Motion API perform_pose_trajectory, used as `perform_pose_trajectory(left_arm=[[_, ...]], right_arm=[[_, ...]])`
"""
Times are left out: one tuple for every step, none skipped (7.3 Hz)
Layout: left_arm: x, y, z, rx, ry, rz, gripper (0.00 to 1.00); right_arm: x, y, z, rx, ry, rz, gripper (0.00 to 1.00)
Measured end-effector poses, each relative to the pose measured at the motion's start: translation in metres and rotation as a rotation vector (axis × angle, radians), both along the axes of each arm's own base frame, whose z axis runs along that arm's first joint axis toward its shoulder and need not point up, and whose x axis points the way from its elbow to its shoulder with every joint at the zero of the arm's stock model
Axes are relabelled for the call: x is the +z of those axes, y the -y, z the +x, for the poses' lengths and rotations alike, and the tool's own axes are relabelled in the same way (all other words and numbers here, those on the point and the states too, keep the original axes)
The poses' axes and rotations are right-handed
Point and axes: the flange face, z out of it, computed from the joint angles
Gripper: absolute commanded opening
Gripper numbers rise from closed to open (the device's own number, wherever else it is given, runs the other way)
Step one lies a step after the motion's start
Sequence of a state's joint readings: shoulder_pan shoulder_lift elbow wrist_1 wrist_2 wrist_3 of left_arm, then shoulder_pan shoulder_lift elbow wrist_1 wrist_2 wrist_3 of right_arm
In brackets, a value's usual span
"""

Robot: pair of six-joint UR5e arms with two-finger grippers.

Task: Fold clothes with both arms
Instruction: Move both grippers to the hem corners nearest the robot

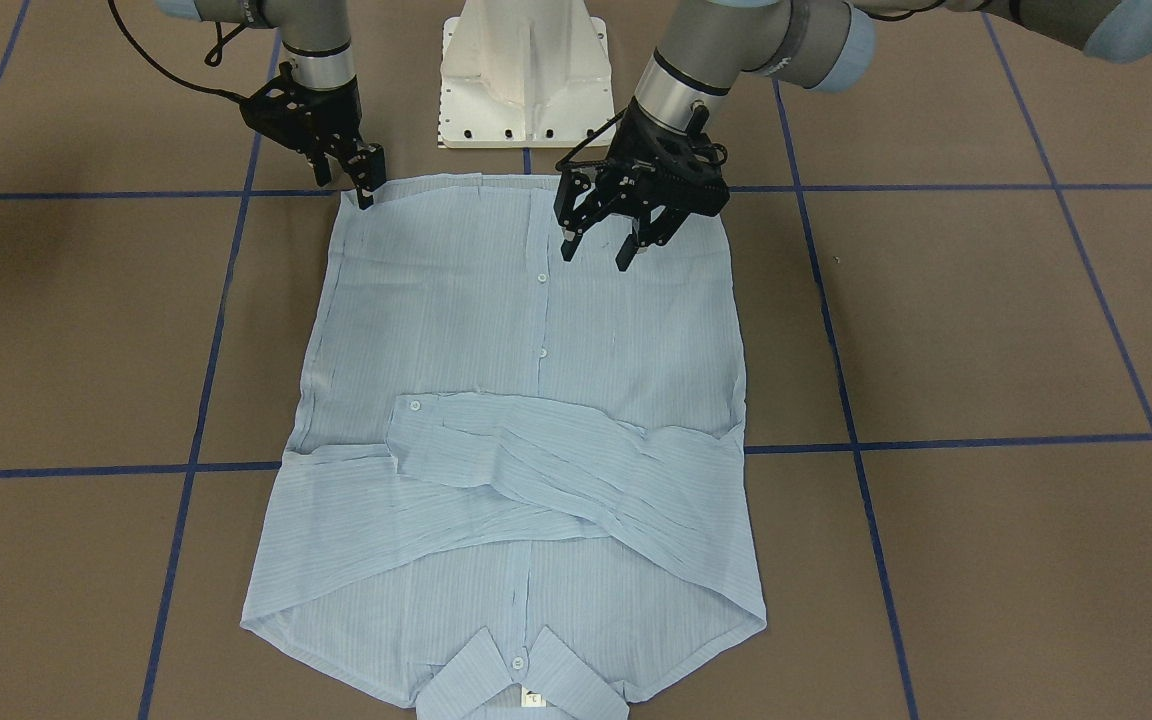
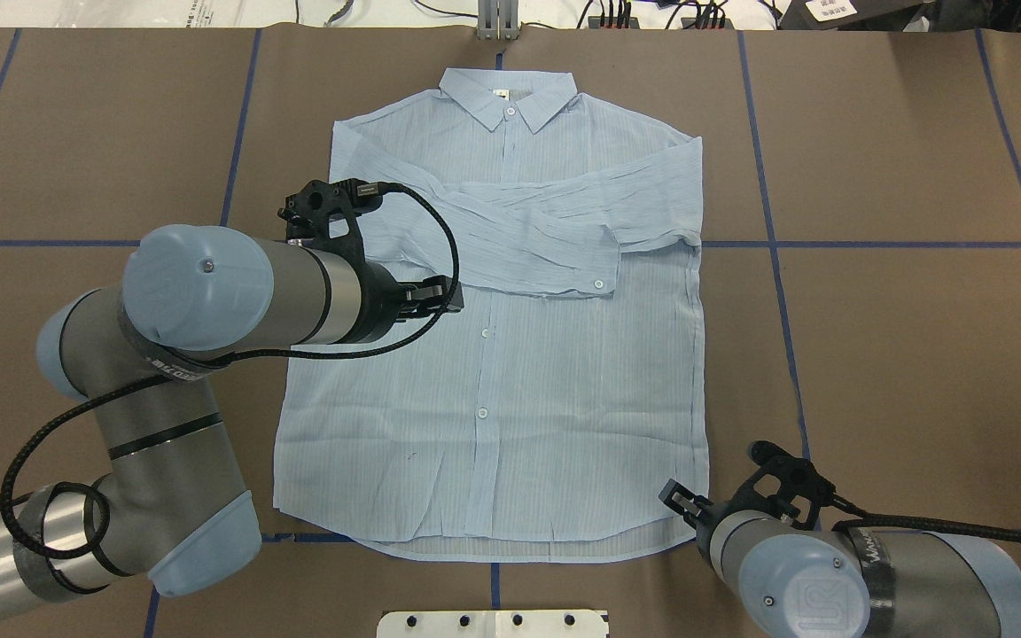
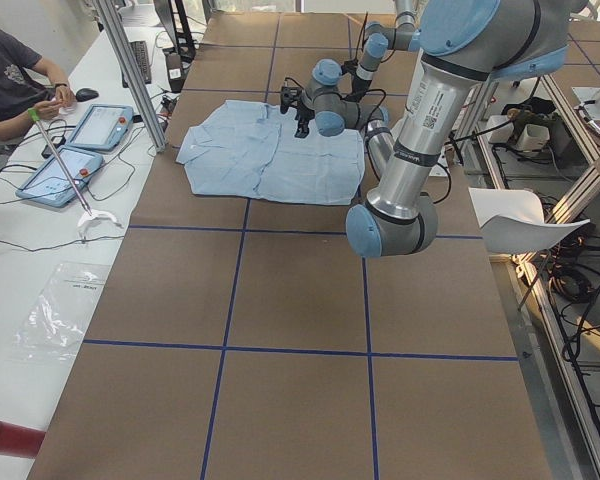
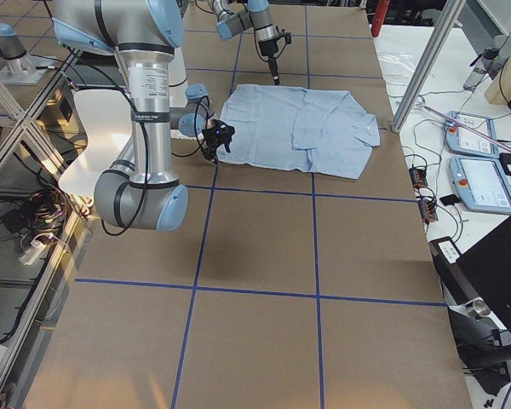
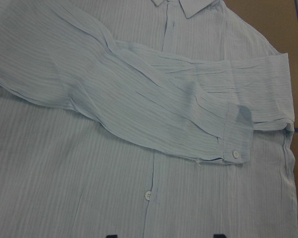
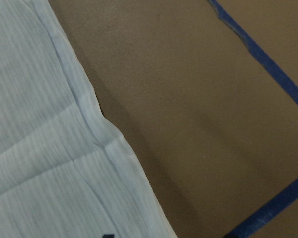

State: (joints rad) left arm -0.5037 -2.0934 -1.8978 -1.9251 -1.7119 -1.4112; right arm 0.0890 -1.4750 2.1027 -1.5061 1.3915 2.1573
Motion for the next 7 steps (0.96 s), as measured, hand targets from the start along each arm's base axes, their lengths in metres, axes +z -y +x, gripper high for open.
perform_pose_trajectory(left_arm=[[0.0,0.0,0.0,0.0,0.001,0.0,0.71],[0.001,0.0,0.001,0.001,0.002,0.0,0.71],[0.001,0.0,0.001,0.001,0.002,0.0,0.71],[0.001,0.0,0.001,0.001,0.001,-0.001,0.71],[0.001,0.0,0.001,0.001,0.002,-0.001,0.71],[0.002,0.0,0.001,0.001,0.004,-0.002,0.71],[0.005,-0.001,0.001,0.002,0.007,-0.005,0.71]], right_arm=[[0.001,0.004,0.001,0.007,-0.003,0.001,0.74],[0.003,0.006,0.0,0.01,-0.008,0.0,0.68],[0.004,0.006,-0.001,0.01,-0.01,0.0,0.46],[0.001,0.006,-0.003,0.01,-0.004,0.0,0.11],[-0.003,0.006,-0.005,0.01,0.004,0.0,0.0],[-0.005,0.006,-0.006,0.009,0.008,0.0,0.0],[-0.006,0.006,-0.005,0.009,0.01,0.0,0.0]])
